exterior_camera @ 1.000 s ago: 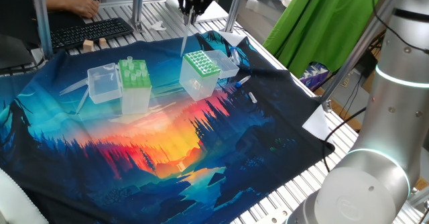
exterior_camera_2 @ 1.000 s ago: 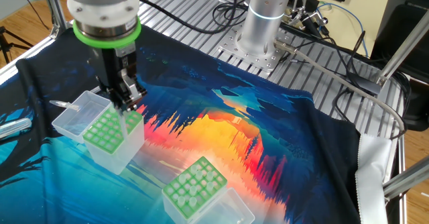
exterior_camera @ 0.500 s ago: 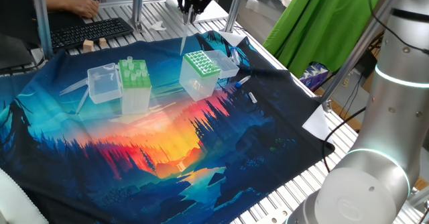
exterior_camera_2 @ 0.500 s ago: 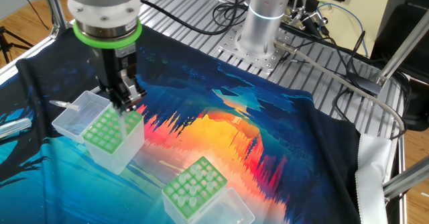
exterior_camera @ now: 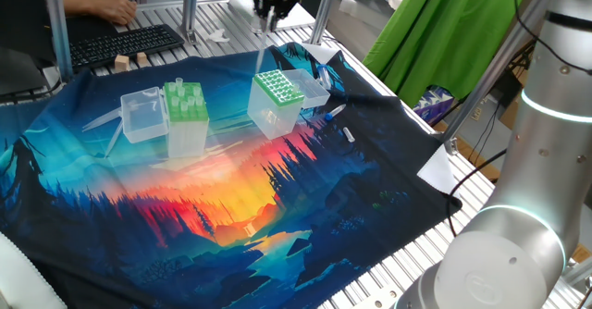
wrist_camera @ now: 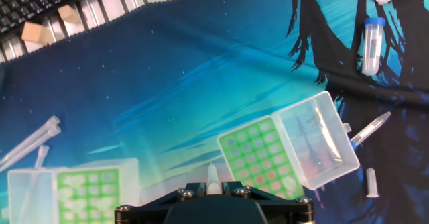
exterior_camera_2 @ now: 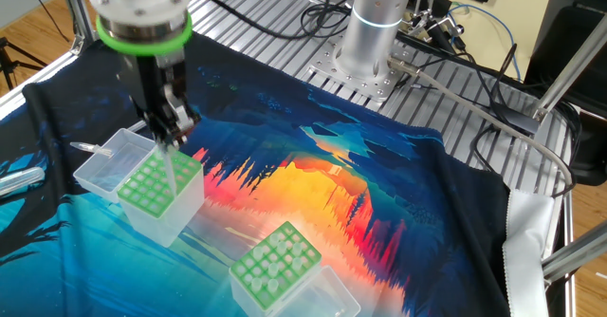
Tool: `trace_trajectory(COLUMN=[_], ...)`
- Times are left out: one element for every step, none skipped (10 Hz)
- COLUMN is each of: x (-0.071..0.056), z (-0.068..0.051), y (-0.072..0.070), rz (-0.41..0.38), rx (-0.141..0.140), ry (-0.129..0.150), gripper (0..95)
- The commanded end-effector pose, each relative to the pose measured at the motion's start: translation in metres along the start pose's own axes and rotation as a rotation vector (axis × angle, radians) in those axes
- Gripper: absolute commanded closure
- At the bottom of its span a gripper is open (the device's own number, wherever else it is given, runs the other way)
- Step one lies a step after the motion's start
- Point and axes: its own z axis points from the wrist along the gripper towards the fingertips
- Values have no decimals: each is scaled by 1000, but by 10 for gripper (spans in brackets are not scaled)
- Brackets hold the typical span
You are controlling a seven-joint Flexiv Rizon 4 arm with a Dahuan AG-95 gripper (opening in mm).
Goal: Transfer all large pipette tips from one holder to another
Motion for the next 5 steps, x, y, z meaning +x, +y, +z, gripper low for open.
trace_trajectory(x=[4,8,13,17,21], z=[-2,-3,-4,-5,-5], y=[-13,-22,-28,-33,-38], rz=[-20,-33,-40,-47,-52], rx=[-3,-6,-13,-15,-18], ry=[0,1,4,4,4], gripper=[950,950,950,950,950])
